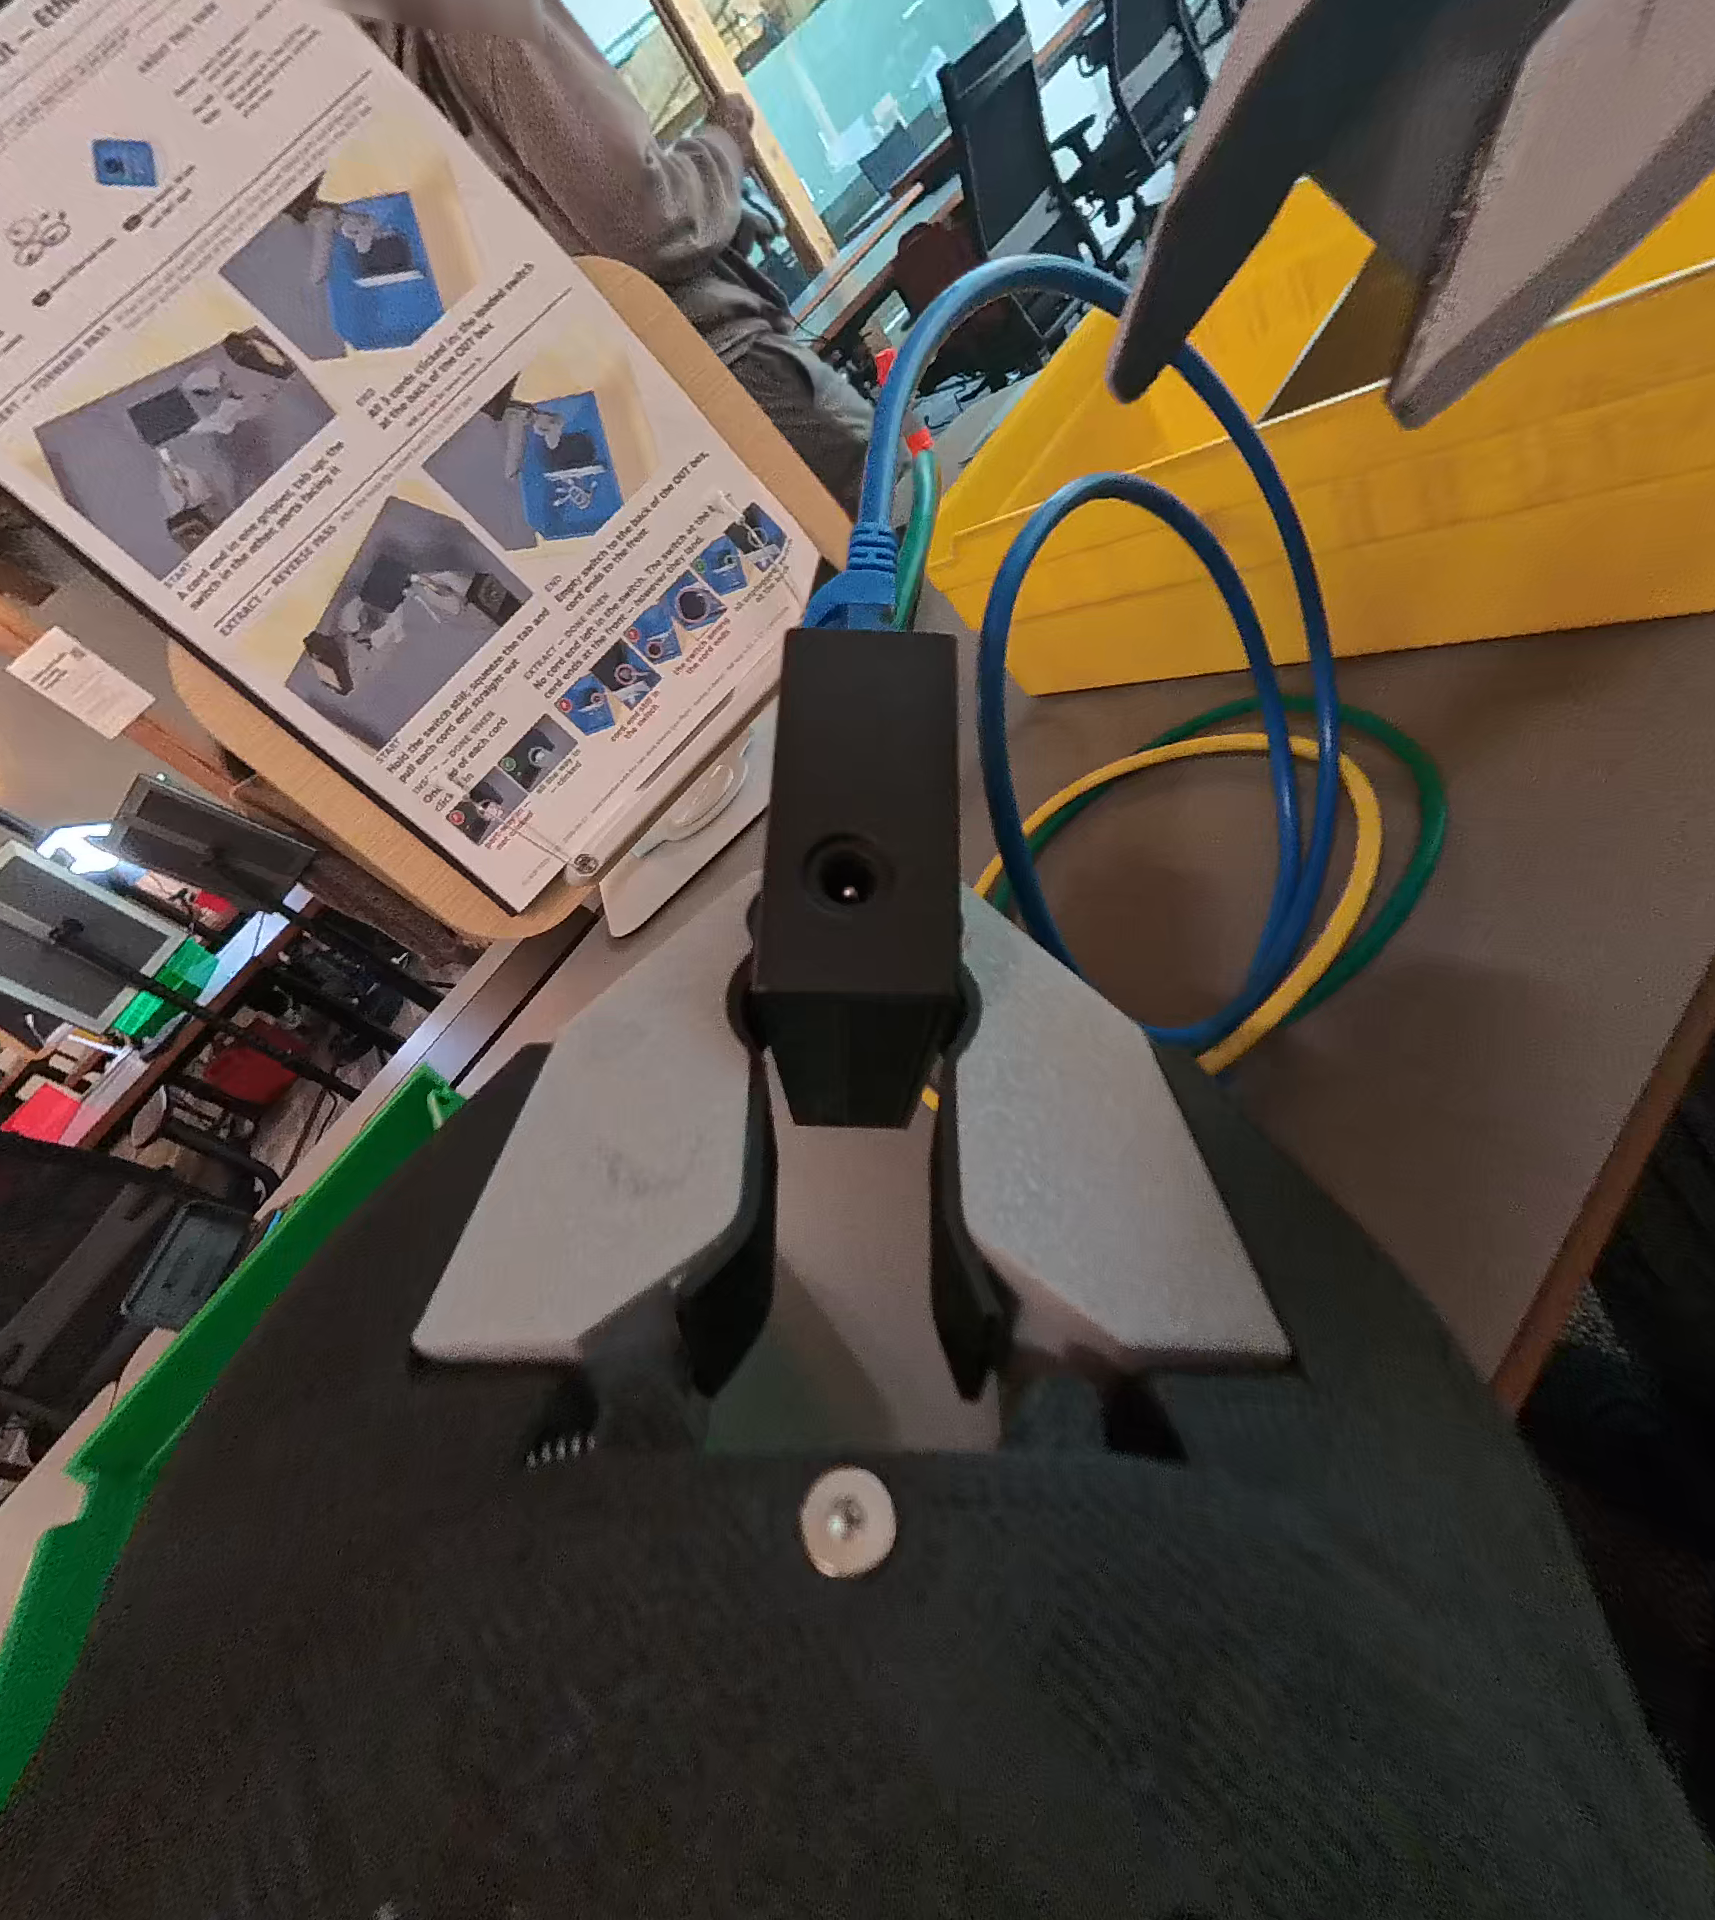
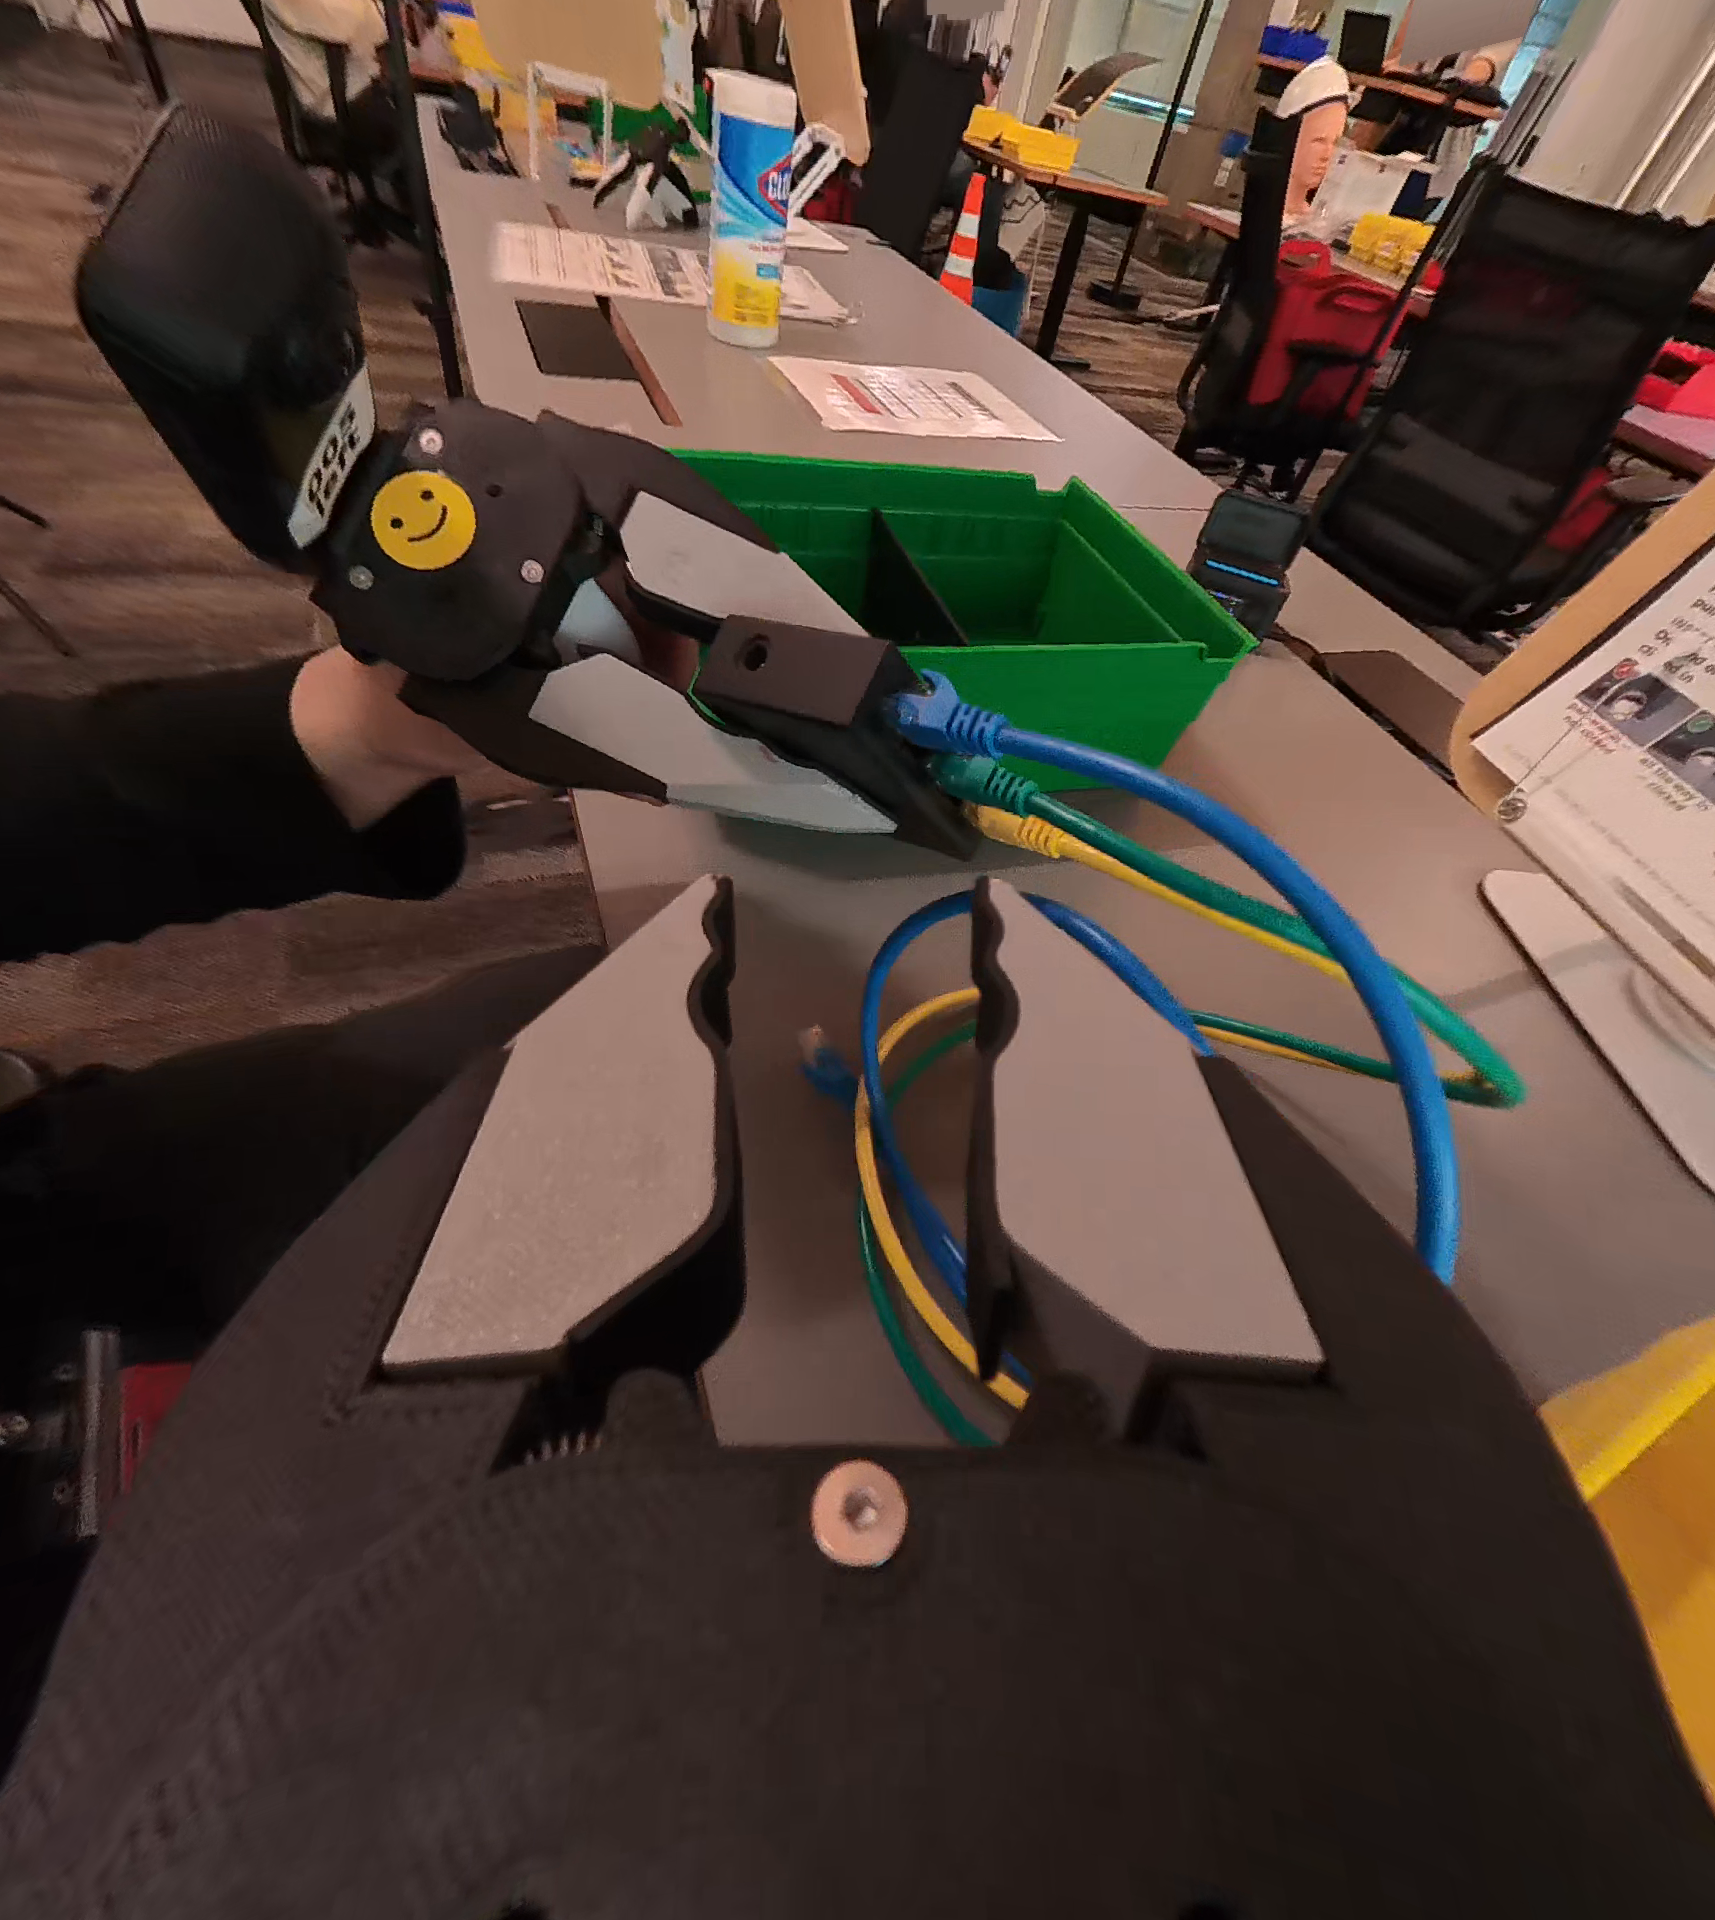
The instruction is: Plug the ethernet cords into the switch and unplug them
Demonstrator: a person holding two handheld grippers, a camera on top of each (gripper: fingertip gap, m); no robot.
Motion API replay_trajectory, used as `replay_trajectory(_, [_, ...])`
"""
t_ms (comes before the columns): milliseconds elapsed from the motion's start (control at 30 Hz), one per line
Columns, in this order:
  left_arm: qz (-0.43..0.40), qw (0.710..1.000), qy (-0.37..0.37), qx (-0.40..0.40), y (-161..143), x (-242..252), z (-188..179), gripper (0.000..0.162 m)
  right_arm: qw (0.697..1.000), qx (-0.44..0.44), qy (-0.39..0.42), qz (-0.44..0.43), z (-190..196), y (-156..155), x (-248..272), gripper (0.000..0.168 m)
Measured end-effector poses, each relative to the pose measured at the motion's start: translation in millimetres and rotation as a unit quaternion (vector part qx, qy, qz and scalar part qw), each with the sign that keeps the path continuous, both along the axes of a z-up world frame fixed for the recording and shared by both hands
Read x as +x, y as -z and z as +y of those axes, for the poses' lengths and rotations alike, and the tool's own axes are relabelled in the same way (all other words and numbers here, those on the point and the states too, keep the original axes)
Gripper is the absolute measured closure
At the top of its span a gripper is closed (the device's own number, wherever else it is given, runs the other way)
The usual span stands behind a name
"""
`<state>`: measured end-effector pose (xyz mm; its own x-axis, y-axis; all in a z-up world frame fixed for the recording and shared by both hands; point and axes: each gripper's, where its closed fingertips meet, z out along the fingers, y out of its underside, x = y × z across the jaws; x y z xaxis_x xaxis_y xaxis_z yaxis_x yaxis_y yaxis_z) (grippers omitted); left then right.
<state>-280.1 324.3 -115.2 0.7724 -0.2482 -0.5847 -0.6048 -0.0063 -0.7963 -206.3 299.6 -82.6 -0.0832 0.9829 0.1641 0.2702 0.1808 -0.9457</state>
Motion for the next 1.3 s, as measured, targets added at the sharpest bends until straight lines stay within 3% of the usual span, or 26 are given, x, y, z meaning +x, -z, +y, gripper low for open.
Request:
replay_trajectory(33, [0.007, 1.000, 0.007, 0.000, 0.7, 2.3, -0.5, 0.135, 1.000, 0.011, 0.000, -0.004, -0.6, 0.9, 0.5, 0.125])
replay_trajectory(267, [0.149, 0.986, 0.065, 0.039, 7.8, 14.6, -12.8, 0.136, 0.991, 0.134, -0.003, -0.004, -13.7, -3.7, 5.9, 0.123])
replay_trajectory(400, [0.209, 0.972, 0.092, 0.058, 14.1, 19.7, -20.0, 0.135, 0.975, 0.219, 0.005, -0.038, -18.2, 8.9, 4.6, 0.121])
replay_trajectory(600, [0.251, 0.960, 0.111, 0.057, 23.4, 29.5, -23.4, 0.136, 0.954, 0.294, 0.007, -0.059, -21.8, 23.8, -8.5, 0.135])
replay_trajectory(967, [0.234, 0.959, 0.156, 0.039, 31.7, 39.0, -29.9, 0.136, 0.918, 0.390, -0.034, -0.062, -30.1, 44.8, -15.0, 0.157])
replay_trajectory(1067, [0.224, 0.960, 0.166, 0.031, 34.2, 40.2, -30.3, 0.136, 0.902, 0.427, -0.041, -0.053, -30.1, 47.1, -15.3, 0.158])
replay_trajectory(1300, [0.205, 0.959, 0.195, -0.001, 43.9, 43.2, -34.8, 0.136, 0.899, 0.429, -0.066, -0.062, -31.6, 56.5, -15.8, 0.158])
